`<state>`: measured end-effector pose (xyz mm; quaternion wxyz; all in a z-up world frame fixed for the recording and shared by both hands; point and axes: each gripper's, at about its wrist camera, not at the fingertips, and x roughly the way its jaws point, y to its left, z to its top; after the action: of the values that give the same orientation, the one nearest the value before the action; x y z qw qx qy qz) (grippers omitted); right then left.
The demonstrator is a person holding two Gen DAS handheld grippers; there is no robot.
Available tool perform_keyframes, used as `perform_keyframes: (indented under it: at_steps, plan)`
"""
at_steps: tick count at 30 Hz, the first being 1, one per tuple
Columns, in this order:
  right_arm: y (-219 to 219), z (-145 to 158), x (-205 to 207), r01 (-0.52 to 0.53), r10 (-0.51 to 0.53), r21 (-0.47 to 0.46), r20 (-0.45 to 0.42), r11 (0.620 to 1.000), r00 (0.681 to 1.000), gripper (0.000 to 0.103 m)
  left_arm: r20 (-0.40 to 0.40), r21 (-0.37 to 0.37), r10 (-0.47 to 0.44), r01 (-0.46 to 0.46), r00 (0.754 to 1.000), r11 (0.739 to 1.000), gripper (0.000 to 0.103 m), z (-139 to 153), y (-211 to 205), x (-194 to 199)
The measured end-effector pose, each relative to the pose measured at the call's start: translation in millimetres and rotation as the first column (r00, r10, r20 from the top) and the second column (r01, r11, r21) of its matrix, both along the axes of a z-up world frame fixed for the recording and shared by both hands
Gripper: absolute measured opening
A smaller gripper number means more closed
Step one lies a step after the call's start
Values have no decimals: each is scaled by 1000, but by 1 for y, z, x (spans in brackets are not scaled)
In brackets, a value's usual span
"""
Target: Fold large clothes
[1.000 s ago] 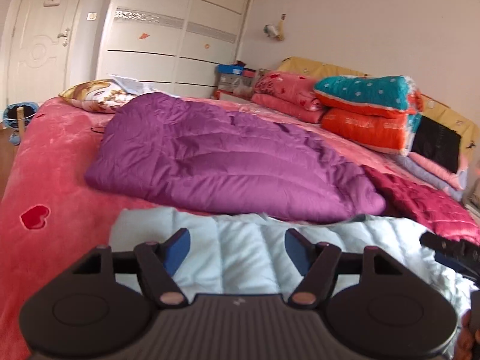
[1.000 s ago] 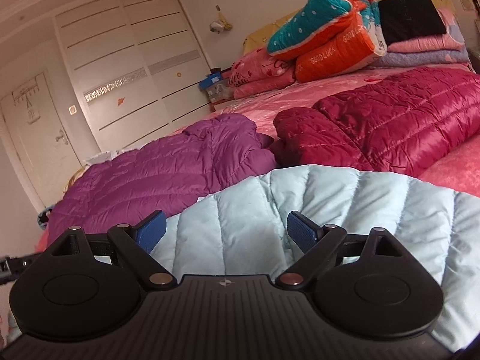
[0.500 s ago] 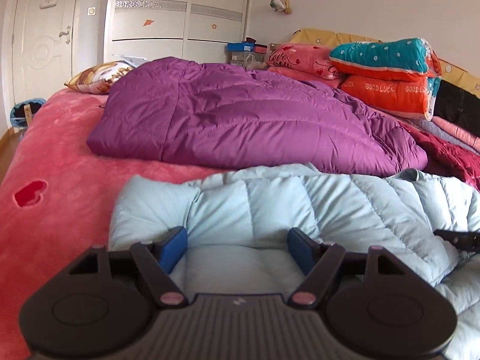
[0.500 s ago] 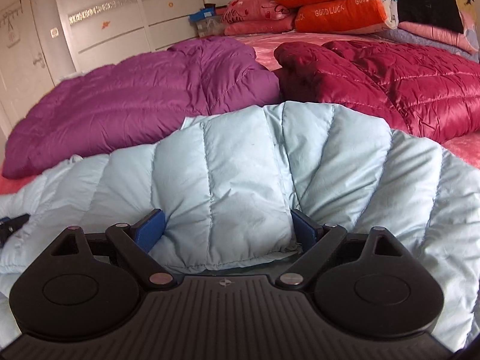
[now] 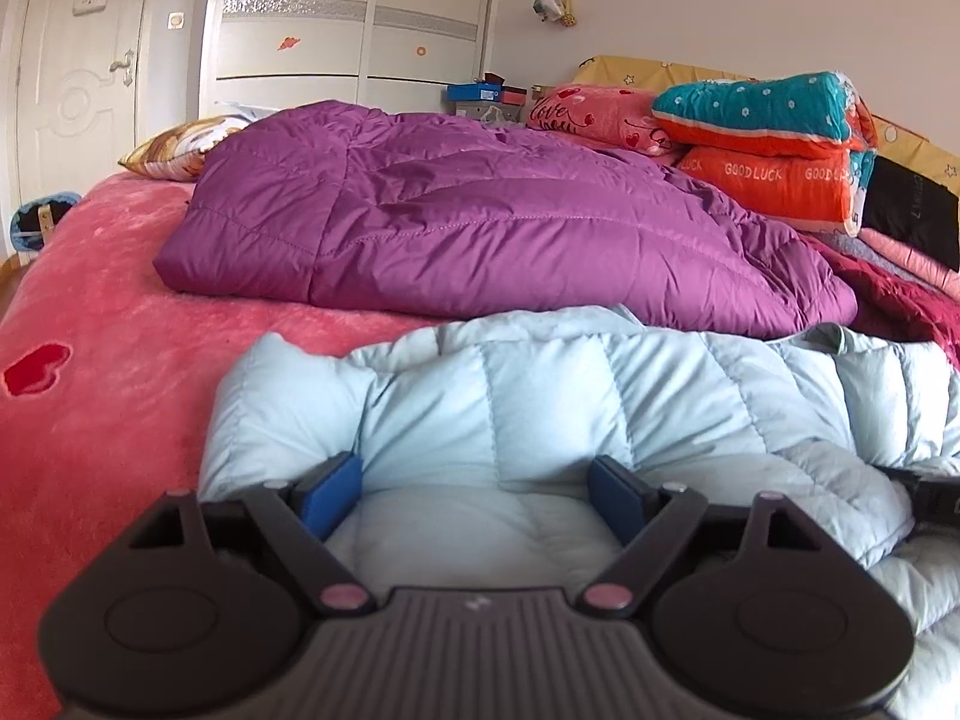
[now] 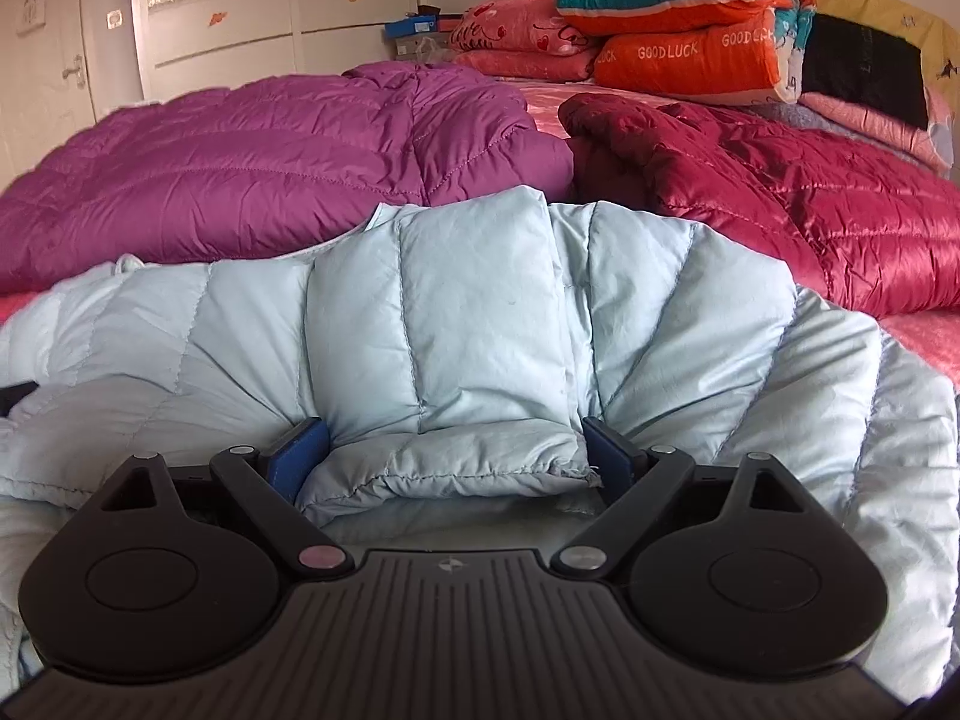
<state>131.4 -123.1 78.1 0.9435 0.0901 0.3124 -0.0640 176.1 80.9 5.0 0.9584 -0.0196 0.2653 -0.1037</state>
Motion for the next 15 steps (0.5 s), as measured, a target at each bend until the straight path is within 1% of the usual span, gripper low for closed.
perform_keyframes:
  at_steps: [1, 4, 7, 9, 12, 15]
  plan:
    - [-2, 0, 2, -1, 1, 22, 9, 1000, 1000, 103, 5, 13, 1, -1, 1000, 1000, 85, 1, -2, -1]
    - [-10, 7, -10, 10, -12, 73, 19, 997, 1000, 103, 6, 51, 4, -4, 1000, 999, 90, 7, -6, -5]
    - [-11, 19, -35, 32, -35, 77, 32, 996, 999, 103, 3, 100, 25, -25, 1000, 995, 91, 19, -9, -17]
    - [-9, 28, -58, 55, -58, 50, 51, 997, 997, 103, 14, 101, 43, -44, 999, 994, 91, 28, -7, -33]
    - [-9, 39, -86, 92, -92, 1, 75, 996, 993, 103, 24, 82, 54, -56, 998, 995, 91, 37, -2, -63]
    - [-14, 46, -115, 137, -136, -8, 95, 991, 986, 103, 10, 55, 63, -63, 998, 996, 91, 45, 4, -92]
